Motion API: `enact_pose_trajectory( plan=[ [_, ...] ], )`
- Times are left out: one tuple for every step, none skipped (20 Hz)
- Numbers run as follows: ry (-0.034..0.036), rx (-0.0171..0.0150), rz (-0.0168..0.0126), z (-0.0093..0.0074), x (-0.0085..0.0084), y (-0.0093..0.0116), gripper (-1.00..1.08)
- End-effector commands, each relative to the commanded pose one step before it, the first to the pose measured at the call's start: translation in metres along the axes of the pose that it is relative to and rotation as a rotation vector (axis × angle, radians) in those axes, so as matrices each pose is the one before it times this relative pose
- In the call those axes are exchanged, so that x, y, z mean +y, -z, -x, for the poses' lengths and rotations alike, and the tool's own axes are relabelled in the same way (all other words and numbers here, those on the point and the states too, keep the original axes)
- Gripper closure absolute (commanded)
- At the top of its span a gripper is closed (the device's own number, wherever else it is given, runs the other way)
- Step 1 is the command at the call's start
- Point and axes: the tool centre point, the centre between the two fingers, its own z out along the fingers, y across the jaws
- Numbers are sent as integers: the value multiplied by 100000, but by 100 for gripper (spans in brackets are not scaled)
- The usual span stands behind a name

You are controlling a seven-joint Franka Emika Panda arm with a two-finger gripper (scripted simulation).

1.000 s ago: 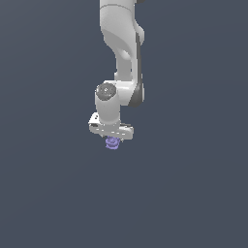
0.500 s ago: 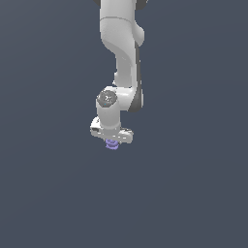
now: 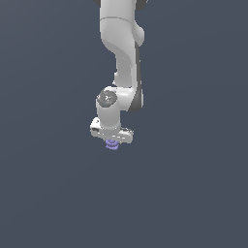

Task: Pick up the object and move it to a goal position.

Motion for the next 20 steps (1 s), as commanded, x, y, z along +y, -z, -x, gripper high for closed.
enact_pose_trajectory(
  plan=[
    [-7,-121,25,37,28,-15,108],
    [0,0,0,-8,62,85,108],
    [0,0,0,-14,103,142,108],
    [0,0,0,-20,145,199,108],
    [0,0,0,-26,188,258,108],
    [0,0,0,-32,231,317,108],
    [0,0,0,-38,275,378,108],
    [0,0,0,-45,320,441,108],
    [0,0,0,-52,366,504,108],
    [0,0,0,-58,410,566,108],
    [-17,15,-65,-65,466,636,108],
    [0,0,0,-72,492,680,108],
    [0,0,0,-78,529,733,108],
    [0,0,0,-85,565,784,108],
    [0,0,0,-91,600,832,108],
    [0,0,0,-98,633,879,108],
    [0,0,0,-105,664,924,108],
    [0,0,0,-112,693,964,108],
    [-29,-17,-60,-120,734,978,108],
    [0,0,0,-122,718,1001,108]
  ],
)
